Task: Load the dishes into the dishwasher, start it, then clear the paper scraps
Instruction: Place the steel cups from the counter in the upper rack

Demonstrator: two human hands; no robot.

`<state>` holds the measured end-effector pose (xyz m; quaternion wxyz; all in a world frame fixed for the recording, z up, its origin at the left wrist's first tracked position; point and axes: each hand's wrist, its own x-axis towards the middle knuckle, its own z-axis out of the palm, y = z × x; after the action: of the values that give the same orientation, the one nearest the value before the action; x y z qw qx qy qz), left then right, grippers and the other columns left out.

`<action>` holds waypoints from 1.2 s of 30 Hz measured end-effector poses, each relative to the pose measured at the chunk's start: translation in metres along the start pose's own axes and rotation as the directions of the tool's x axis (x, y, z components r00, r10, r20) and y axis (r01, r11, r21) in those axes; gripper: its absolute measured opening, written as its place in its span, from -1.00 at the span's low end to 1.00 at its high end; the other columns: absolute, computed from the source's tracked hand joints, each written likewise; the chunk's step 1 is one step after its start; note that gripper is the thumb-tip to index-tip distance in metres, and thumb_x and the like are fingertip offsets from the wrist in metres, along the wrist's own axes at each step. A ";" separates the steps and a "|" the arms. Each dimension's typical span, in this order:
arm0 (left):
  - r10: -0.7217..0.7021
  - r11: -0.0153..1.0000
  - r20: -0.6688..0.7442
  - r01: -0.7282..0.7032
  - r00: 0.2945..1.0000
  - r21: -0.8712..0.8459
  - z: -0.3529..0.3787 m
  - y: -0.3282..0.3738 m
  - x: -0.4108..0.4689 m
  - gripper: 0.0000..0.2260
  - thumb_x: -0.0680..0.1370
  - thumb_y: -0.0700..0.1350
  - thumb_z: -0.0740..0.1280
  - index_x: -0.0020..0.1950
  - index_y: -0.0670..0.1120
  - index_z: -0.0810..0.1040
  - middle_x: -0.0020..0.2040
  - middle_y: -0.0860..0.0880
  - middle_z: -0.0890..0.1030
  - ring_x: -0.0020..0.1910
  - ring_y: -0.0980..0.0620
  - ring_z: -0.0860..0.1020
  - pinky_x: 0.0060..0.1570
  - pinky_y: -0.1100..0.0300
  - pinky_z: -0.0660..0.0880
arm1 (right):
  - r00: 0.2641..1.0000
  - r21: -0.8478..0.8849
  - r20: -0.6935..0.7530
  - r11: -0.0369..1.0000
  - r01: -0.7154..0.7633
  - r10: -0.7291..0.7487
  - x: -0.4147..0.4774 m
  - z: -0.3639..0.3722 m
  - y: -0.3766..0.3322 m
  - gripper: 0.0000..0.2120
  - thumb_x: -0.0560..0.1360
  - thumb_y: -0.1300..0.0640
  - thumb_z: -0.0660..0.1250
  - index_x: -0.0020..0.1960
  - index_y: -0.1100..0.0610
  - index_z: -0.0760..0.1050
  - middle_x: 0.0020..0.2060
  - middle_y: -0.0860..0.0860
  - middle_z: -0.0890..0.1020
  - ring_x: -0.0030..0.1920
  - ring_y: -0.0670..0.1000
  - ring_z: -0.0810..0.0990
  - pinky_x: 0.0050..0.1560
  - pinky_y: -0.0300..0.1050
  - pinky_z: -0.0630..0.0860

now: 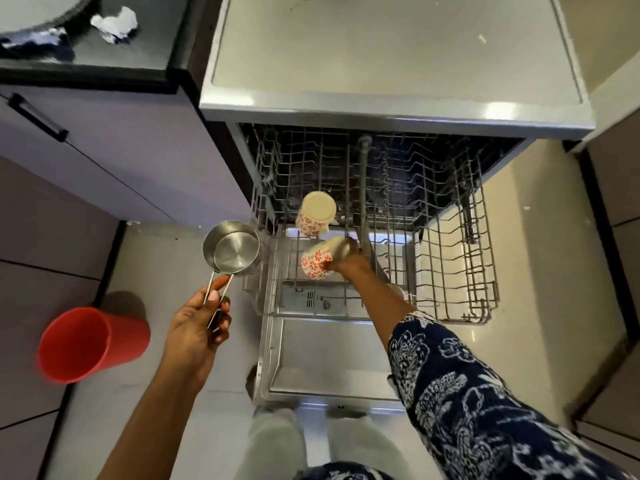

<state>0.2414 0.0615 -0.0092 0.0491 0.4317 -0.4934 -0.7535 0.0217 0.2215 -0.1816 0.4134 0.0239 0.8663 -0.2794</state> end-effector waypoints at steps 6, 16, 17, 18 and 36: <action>-0.014 0.998 0.103 0.008 0.995 0.059 -0.022 0.014 0.014 -0.75 0.62 -0.20 0.14 0.17 -0.01 0.56 -0.36 0.05 0.48 -0.45 0.16 0.37 -0.50 0.37 0.28 | 0.962 -0.280 -0.196 0.951 0.132 -0.191 -0.031 -0.016 -0.016 -0.17 0.35 -0.19 0.44 0.44 0.16 0.18 0.31 0.18 0.43 0.29 0.16 0.42 0.31 -0.06 0.33; -0.061 0.986 0.159 0.035 0.985 0.162 -0.034 0.036 0.044 -0.79 0.63 -0.16 0.16 0.14 -0.02 0.56 -0.31 -0.02 0.50 -0.39 0.09 0.39 -0.45 0.31 0.31 | 0.893 -0.394 -0.336 0.906 0.156 -0.300 -0.060 -0.001 -0.036 -0.10 0.20 -0.06 0.56 0.41 0.07 0.21 0.24 0.17 0.34 0.22 0.22 0.41 0.17 0.07 0.45; -0.064 0.985 0.167 0.035 0.984 0.171 -0.035 0.039 0.045 -0.79 0.63 -0.16 0.16 0.15 -0.02 0.55 -0.31 -0.02 0.49 -0.39 0.09 0.39 -0.45 0.31 0.30 | 0.891 -0.396 -0.341 0.906 0.151 -0.298 -0.060 0.007 -0.039 -0.11 0.22 -0.05 0.56 0.42 0.10 0.20 0.26 0.17 0.34 0.23 0.20 0.39 0.18 0.06 0.43; -0.067 0.982 0.173 0.034 0.983 0.187 -0.037 0.040 0.047 -0.79 0.63 -0.15 0.15 0.16 -0.03 0.55 -0.30 -0.03 0.49 -0.38 0.09 0.39 -0.44 0.29 0.30 | 0.889 -0.405 -0.352 0.904 0.139 -0.294 -0.061 0.014 -0.043 -0.12 0.24 -0.05 0.55 0.41 0.14 0.20 0.27 0.17 0.33 0.24 0.19 0.38 0.19 0.04 0.40; -0.121 0.965 0.208 0.066 0.971 0.255 -0.064 0.042 0.062 -0.80 0.62 -0.12 0.15 0.12 -0.01 0.55 -0.27 -0.09 0.50 -0.34 0.04 0.41 -0.35 0.22 0.31 | 0.878 -0.315 -0.419 0.944 0.100 -0.233 -0.055 0.063 -0.045 -0.07 0.32 -0.05 0.50 0.49 0.18 0.07 0.35 0.20 0.26 0.33 0.20 0.30 0.22 0.09 0.43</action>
<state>0.2321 -0.0357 -0.0227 -0.0961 0.3703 -0.5644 -0.7315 0.0895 0.1627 -0.1525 0.1745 -0.0468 0.9681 -0.1736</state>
